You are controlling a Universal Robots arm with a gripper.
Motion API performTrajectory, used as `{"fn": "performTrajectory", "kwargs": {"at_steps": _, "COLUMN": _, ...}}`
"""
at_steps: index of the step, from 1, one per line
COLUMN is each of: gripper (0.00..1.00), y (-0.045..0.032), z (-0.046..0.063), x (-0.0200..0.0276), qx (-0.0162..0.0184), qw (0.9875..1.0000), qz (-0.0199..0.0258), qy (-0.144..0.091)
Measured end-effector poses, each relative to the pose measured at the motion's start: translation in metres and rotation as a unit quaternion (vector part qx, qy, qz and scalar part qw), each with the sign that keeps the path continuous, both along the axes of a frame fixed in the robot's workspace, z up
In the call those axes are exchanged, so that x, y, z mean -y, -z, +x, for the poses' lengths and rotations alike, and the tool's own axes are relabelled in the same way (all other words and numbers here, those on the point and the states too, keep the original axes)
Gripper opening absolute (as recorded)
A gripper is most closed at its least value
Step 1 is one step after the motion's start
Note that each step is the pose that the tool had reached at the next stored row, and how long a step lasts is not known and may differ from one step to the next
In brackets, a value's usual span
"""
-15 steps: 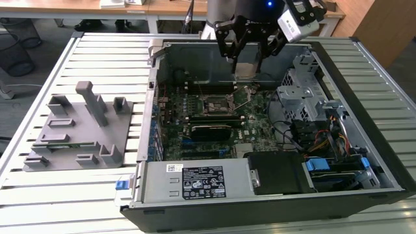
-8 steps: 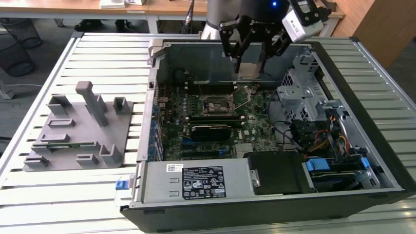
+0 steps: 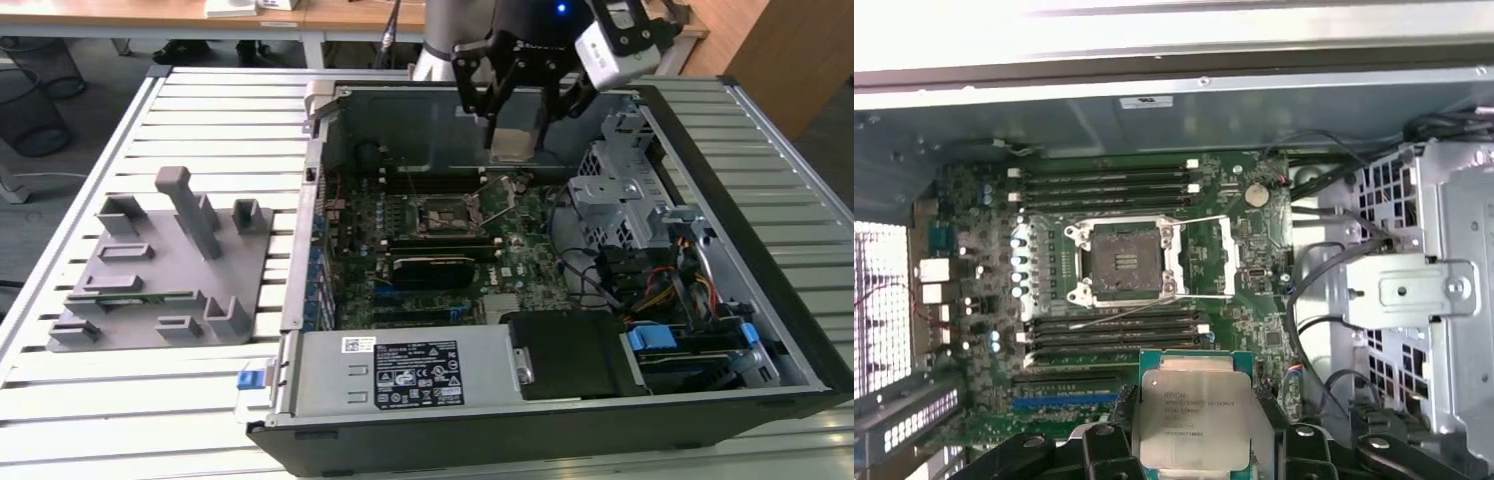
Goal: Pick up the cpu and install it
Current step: 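Place the cpu into insertion slot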
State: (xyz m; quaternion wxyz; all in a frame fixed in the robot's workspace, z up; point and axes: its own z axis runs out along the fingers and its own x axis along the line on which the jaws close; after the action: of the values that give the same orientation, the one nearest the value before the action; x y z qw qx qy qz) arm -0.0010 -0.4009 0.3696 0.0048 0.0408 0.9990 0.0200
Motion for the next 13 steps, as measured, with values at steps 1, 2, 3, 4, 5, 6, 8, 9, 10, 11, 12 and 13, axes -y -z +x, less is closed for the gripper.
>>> {"fn": "performTrajectory", "kwargs": {"at_steps": 1, "gripper": 0.53, "y": 0.0002, "z": 0.0000, "x": 0.0000, "qx": 0.0000, "qw": 1.0000, "qz": 0.0000, "qy": 0.009}}
{"fn": "performTrajectory", "kwargs": {"at_steps": 2, "gripper": 0.53, "y": 0.0003, "z": 0.0000, "x": 0.0000, "qx": 0.0000, "qw": 0.9998, "qz": 0.0000, "qy": 0.018}}
{"fn": "performTrajectory", "kwargs": {"at_steps": 3, "gripper": 0.53, "y": 0.0005, "z": 0.0000, "x": 0.0000, "qx": 0.0000, "qw": 0.9996, "qz": 0.0000, "qy": 0.027}}
{"fn": "performTrajectory", "kwargs": {"at_steps": 4, "gripper": 0.53, "y": 0.0006, "z": 0.0000, "x": 0.0000, "qx": 0.0000, "qw": 0.9994, "qz": 0.0000, "qy": 0.036}}
{"fn": "performTrajectory", "kwargs": {"at_steps": 5, "gripper": 0.53, "y": 0.0008, "z": 0.0000, "x": 0.0000, "qx": 0.0000, "qw": 0.9990, "qz": 0.0000, "qy": 0.045}}
{"fn": "performTrajectory", "kwargs": {"at_steps": 6, "gripper": 0.53, "y": 0.0011, "z": 0.0000, "x": 0.0000, "qx": 0.0000, "qw": 0.9985, "qz": 0.0000, "qy": 0.055}}
{"fn": "performTrajectory", "kwargs": {"at_steps": 8, "gripper": 0.53, "y": 0.0015, "z": -0.0010, "x": -0.0002, "qx": 0.0000, "qw": 0.9978, "qz": 0.0001, "qy": 0.067}}
{"fn": "performTrajectory", "kwargs": {"at_steps": 9, "gripper": 0.53, "y": 0.0018, "z": -0.0021, "x": -0.0006, "qx": 0.0000, "qw": 0.9976, "qz": 0.0000, "qy": 0.069}}
{"fn": "performTrajectory", "kwargs": {"at_steps": 10, "gripper": 0.53, "y": 0.0021, "z": -0.0033, "x": -0.0012, "qx": 0.0000, "qw": 0.9975, "qz": 0.0001, "qy": 0.071}}
{"fn": "performTrajectory", "kwargs": {"at_steps": 11, "gripper": 0.53, "y": 0.0023, "z": -0.0045, "x": -0.0018, "qx": 0.0000, "qw": 0.9973, "qz": 0.0000, "qy": 0.073}}
{"fn": "performTrajectory", "kwargs": {"at_steps": 12, "gripper": 0.53, "y": 0.0026, "z": -0.0055, "x": -0.0023, "qx": 0.0000, "qw": 0.9972, "qz": 0.0000, "qy": 0.075}}
{"fn": "performTrajectory", "kwargs": {"at_steps": 13, "gripper": 0.53, "y": 0.0029, "z": -0.0063, "x": -0.0026, "qx": 0.0000, "qw": 0.9969, "qz": 0.0001, "qy": 0.079}}
